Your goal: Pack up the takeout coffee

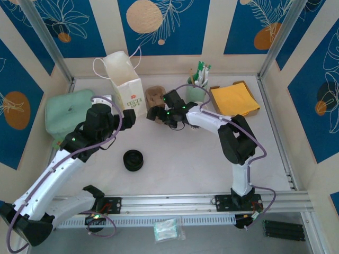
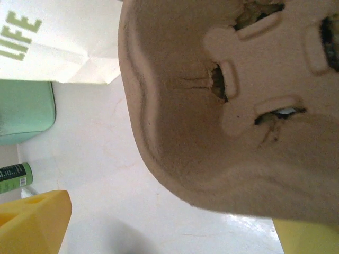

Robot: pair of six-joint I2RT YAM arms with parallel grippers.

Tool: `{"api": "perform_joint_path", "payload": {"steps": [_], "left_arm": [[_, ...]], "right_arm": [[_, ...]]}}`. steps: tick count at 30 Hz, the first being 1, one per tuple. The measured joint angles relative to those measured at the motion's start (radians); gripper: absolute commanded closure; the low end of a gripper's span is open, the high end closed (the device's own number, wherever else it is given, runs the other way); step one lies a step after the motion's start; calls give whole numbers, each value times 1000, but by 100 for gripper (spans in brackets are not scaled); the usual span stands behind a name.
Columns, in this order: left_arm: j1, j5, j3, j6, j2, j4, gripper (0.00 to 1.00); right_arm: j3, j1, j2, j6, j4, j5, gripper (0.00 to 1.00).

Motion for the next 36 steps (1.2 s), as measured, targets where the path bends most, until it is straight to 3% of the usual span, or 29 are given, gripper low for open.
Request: {"api": "perform_joint_path", "payload": {"steps": [4, 12, 15, 18, 24, 31, 36], "left_arm": [[0, 13, 0, -3, -1, -12, 1], [0, 98, 0, -5, -1, -14, 1], [0, 141, 2, -8, 8, -14, 1], [-2, 183, 13, -12, 35, -14, 1], [-55, 223, 49, -27, 105, -6, 1], [-143, 226, 56, -52, 190, 23, 0], [-189, 224, 56, -76, 240, 51, 1]], "right_arm": [[-34, -2, -74, -22, -24, -48, 4], [-83, 15, -420, -83, -154, -85, 5], [-45, -29, -497, -135, -241, -69, 7], [-16, -135, -538, -186, -327, -65, 11], [55, -343, -518, -284, -504, -90, 26], [176, -358, -382, -410, -645, -73, 49], [256, -336, -286, -467, -715, -26, 53]]}}
